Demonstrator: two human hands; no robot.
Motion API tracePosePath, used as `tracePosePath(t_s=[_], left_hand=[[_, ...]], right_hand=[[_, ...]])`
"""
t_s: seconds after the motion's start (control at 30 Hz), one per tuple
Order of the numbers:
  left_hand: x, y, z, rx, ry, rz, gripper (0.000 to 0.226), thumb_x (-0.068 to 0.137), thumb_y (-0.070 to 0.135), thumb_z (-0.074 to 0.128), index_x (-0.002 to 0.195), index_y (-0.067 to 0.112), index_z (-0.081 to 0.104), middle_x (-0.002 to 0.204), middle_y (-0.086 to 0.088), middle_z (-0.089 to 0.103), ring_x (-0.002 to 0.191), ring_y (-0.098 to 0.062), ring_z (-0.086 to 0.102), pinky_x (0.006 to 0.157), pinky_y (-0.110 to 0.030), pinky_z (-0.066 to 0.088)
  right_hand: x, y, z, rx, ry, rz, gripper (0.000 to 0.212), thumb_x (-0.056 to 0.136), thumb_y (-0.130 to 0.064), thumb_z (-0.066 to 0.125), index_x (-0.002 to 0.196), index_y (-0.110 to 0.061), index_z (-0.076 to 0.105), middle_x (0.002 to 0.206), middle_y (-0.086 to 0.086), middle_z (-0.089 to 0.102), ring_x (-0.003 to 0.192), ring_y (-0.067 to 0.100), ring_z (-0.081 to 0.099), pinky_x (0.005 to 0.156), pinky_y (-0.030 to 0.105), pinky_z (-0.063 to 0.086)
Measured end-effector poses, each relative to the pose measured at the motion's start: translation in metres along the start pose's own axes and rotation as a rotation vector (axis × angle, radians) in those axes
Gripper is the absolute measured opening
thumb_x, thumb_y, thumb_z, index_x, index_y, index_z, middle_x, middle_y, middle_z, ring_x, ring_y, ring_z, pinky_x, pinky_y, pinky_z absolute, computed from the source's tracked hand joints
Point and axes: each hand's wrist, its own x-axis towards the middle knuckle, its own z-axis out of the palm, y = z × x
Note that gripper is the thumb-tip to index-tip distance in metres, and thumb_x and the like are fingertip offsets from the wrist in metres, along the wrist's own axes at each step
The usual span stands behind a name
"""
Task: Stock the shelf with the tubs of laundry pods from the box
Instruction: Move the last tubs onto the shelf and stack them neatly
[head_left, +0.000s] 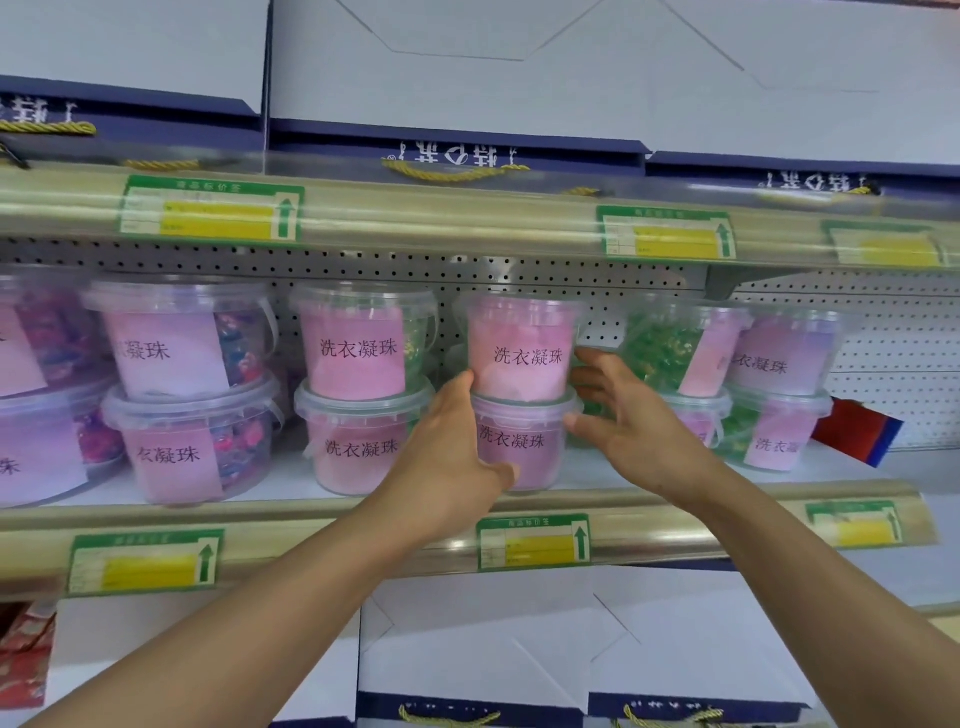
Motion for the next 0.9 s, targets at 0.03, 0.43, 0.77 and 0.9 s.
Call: tracePosePath(t_s=[0.03, 0.43, 0.77, 0.9], left_hand=[[0.0, 0.0, 0.001, 0.007, 0.002, -0.004, 0.092, 0.081, 0.021, 0.069, 0.15, 0.024, 0.007, 0.153, 0.004, 0.026, 0.139, -0.015, 0.028, 0.109, -0.029, 0.029], [-0.007, 0.003, 0.014, 0.05, 0.119, -0.036, 0.086, 0.079, 0.014, 0.072, 0.145, 0.021, 0.018, 0.146, 0.002, 0.035, 0.133, -0.016, 0.036, 0.101, -0.024, 0.032], [-0.005, 0.007, 0.03, 0.144, 0.341, -0.047, 0.054, 0.081, 0.016, 0.069, 0.124, 0.02, 0.036, 0.121, -0.002, 0.051, 0.101, -0.018, 0.055, 0.086, -0.041, 0.05], [-0.006, 0.007, 0.036, 0.198, 0.363, -0.081, 0.058, 0.08, 0.016, 0.069, 0.124, 0.022, 0.031, 0.121, -0.002, 0.049, 0.101, -0.024, 0.054, 0.084, -0.047, 0.05]], right_hand=[[0.0, 0.0, 0.0, 0.003, 0.001, -0.002, 0.067, 0.088, -0.011, 0.061, 0.145, -0.017, 0.026, 0.14, 0.003, 0.044, 0.127, 0.011, 0.043, 0.104, 0.026, 0.038], [-0.01, 0.001, 0.002, -0.072, 0.032, -0.057, 0.06, 0.089, -0.016, 0.061, 0.14, -0.014, 0.031, 0.143, 0.004, 0.043, 0.13, 0.017, 0.042, 0.107, 0.041, 0.038], [-0.054, 0.027, -0.045, -0.352, 0.46, -0.072, 0.041, 0.083, 0.0, 0.06, 0.122, -0.009, 0.052, 0.125, 0.013, 0.046, 0.114, 0.027, 0.046, 0.088, 0.026, 0.034], [-0.047, 0.045, -0.059, -0.437, 0.484, 0.008, 0.04, 0.081, -0.003, 0.064, 0.119, -0.009, 0.054, 0.124, 0.017, 0.046, 0.114, 0.034, 0.045, 0.094, 0.04, 0.042]])
